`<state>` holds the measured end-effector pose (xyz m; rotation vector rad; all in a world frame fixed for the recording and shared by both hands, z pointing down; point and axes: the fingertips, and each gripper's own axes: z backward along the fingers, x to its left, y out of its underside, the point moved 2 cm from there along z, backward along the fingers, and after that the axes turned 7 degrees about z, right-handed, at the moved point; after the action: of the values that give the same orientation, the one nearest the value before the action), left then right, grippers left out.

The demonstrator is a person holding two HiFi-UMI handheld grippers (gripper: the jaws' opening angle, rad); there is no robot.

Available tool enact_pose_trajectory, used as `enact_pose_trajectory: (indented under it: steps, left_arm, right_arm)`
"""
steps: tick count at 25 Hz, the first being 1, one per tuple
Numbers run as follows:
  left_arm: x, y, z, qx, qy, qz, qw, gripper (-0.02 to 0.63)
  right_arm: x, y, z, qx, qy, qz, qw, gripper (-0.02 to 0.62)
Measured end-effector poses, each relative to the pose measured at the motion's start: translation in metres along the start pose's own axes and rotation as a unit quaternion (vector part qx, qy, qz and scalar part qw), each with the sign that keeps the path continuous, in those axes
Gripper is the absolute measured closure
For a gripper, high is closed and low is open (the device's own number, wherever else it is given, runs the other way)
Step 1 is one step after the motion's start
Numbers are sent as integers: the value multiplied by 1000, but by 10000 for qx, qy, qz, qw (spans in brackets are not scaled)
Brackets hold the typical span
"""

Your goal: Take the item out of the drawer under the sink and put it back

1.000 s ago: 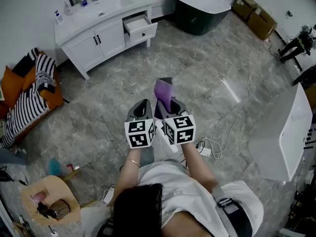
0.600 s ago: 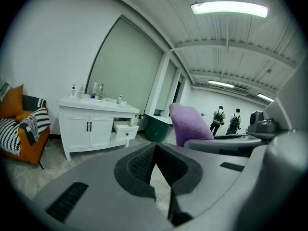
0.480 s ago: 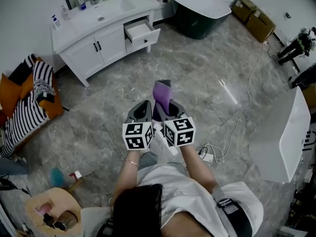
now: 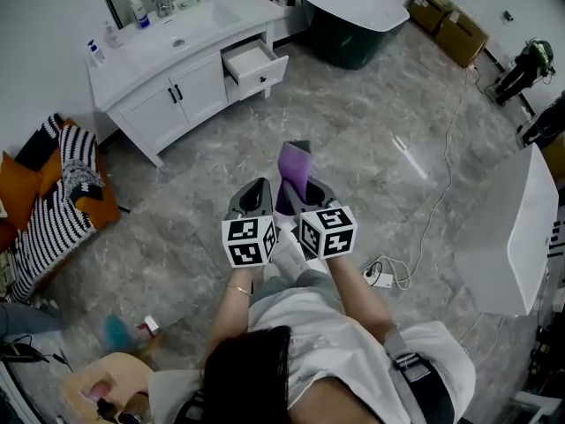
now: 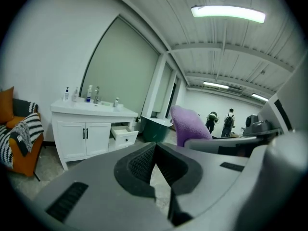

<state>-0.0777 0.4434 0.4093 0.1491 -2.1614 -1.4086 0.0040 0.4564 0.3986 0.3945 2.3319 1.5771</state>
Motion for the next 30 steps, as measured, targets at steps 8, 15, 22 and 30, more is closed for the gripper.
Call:
enact_pose_trajectory:
  steps: [8,15,22,30]
  left_arm:
    - [13,-5,-15,302,-295,-46,9991,602]
    - [18,-2,-30,580,-373,-157,9975,603]
    - [28,-9,-50,441,-583,-270,9970,602]
    - [20,-30,-105,295,-368,-147,9988,602]
  right_arm:
    - [-9,-6,-8,34,271,198,9994,500]
    - [-10,-9,-21,-58,152,333,9993,500]
    - [-21,-16,-47,-85,38,409,9991,500]
    - [-68,-39,-88,-122,28,426,9990,500]
